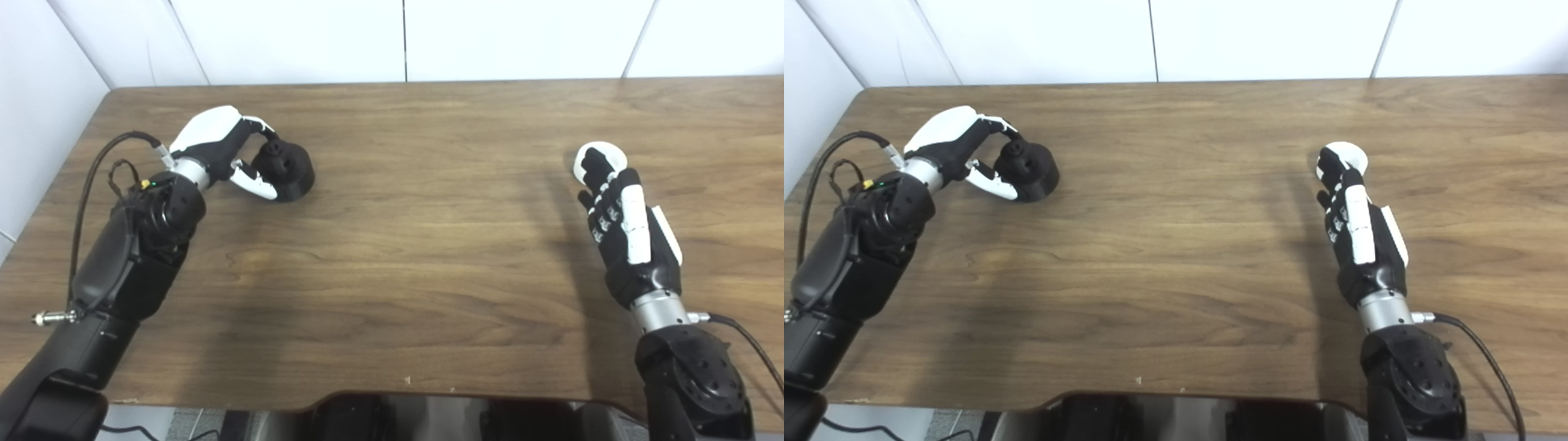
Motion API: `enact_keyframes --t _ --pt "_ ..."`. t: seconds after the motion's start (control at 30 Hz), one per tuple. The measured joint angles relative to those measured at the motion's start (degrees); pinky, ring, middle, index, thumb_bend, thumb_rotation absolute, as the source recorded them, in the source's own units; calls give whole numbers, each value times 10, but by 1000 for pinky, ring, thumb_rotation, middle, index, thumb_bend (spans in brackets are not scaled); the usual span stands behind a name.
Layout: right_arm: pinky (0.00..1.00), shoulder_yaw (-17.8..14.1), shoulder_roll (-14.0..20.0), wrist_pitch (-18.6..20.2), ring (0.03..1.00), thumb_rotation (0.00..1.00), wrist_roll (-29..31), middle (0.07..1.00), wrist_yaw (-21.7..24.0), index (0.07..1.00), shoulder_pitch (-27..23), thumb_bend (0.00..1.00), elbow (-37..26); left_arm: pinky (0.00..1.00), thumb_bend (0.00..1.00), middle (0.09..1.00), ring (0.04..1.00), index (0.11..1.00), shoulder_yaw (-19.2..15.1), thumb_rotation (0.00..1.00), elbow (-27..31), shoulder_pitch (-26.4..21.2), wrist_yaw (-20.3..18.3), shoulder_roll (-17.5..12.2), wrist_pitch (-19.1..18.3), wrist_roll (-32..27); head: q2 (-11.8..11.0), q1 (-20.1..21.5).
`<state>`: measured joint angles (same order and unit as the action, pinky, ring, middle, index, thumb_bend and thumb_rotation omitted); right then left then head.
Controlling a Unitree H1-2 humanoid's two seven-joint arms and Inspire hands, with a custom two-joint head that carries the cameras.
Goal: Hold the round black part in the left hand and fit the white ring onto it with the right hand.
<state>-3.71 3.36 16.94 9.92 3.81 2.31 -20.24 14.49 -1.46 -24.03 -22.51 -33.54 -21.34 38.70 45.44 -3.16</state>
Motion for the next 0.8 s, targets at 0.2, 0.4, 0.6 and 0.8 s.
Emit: enact_keyframes --t 0.2,0.4,0.6,0.8 --pt "1000 -6 1 0 1000 963 9 968 3 931 0 553 0 853 887 925 997 705 0 158 0 0 0 0 0 0 -5 3" --pt "1000 -11 2 0 1000 953 13 965 3 927 0 547 -1 839 904 919 991 703 2 178 11 5 -3 0 -2 0 -5 0" --pt "1000 -10 2 0 1000 973 12 970 3 927 0 558 -1 869 902 931 995 716 14 182 52 16 -27 1 -6 0 -7 1" --pt "1000 -9 2 0 1000 968 10 967 3 925 0 567 -1 842 905 922 984 709 19 170 60 16 -31 8 -7 8 -5 3"
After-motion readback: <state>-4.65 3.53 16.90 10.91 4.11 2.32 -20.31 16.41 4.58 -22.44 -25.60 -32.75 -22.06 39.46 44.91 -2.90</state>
